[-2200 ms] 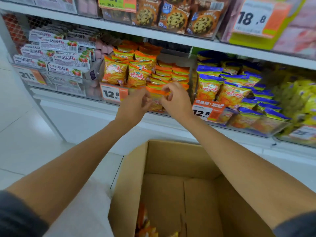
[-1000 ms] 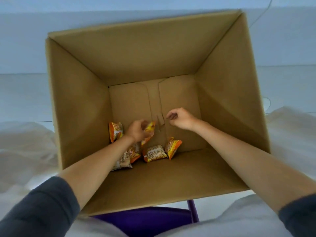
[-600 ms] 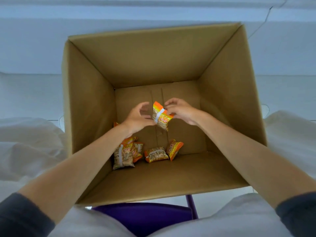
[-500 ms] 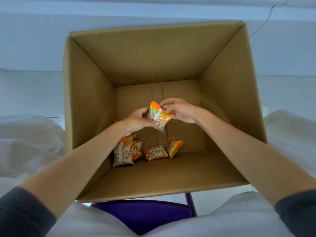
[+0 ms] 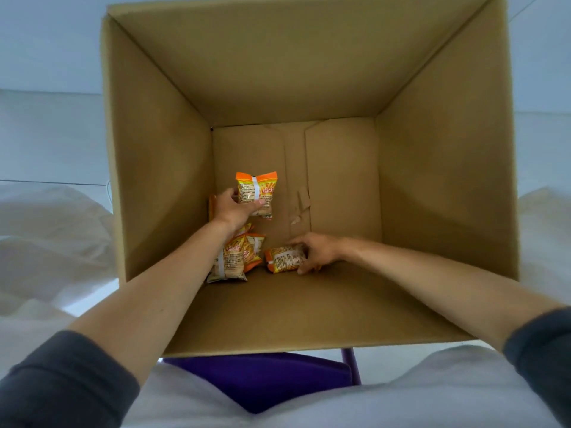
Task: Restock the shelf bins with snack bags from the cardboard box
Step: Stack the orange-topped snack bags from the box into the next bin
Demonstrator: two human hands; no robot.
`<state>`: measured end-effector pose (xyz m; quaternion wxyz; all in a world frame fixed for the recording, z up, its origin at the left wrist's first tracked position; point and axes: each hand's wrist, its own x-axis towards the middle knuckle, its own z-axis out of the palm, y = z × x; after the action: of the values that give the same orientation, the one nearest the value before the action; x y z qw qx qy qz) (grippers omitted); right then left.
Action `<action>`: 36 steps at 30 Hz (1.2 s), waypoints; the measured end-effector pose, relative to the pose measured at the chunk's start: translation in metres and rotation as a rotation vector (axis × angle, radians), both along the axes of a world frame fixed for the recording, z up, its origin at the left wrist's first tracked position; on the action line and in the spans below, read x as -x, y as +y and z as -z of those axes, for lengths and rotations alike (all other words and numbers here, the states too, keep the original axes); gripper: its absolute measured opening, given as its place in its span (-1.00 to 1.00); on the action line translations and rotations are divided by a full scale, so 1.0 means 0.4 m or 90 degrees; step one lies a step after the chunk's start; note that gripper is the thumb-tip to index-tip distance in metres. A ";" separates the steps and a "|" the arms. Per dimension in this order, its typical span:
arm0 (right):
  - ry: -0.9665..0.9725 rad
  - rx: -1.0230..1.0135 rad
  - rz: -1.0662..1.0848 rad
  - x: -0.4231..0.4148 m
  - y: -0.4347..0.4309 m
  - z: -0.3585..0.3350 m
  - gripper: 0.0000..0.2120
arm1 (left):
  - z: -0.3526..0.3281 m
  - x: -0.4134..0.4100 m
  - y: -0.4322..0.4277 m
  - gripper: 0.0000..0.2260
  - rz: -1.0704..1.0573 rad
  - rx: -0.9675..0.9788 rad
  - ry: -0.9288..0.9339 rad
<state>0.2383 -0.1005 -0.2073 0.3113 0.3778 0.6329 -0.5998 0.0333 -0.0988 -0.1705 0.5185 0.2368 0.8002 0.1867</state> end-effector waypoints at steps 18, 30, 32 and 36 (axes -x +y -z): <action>0.015 -0.004 0.138 0.010 0.031 0.026 -0.52 | 0.002 0.013 0.009 -0.60 0.009 0.010 0.003; 0.192 0.167 0.717 -0.059 0.226 -0.223 -0.50 | -0.093 -0.029 0.043 -0.39 0.037 -0.067 -0.088; 0.221 0.175 0.729 -0.058 0.220 -0.262 -0.56 | -0.129 -0.041 0.062 -0.40 0.037 -0.101 -0.100; 0.232 0.102 0.663 -0.051 0.218 -0.339 -0.54 | -0.204 -0.043 0.085 -0.60 0.054 -0.129 -0.185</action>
<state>0.2589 -0.0134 -0.0718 -0.1129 0.5057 0.3588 -0.7764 0.0504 -0.0648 -0.0889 0.6094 0.2924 0.6831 0.2767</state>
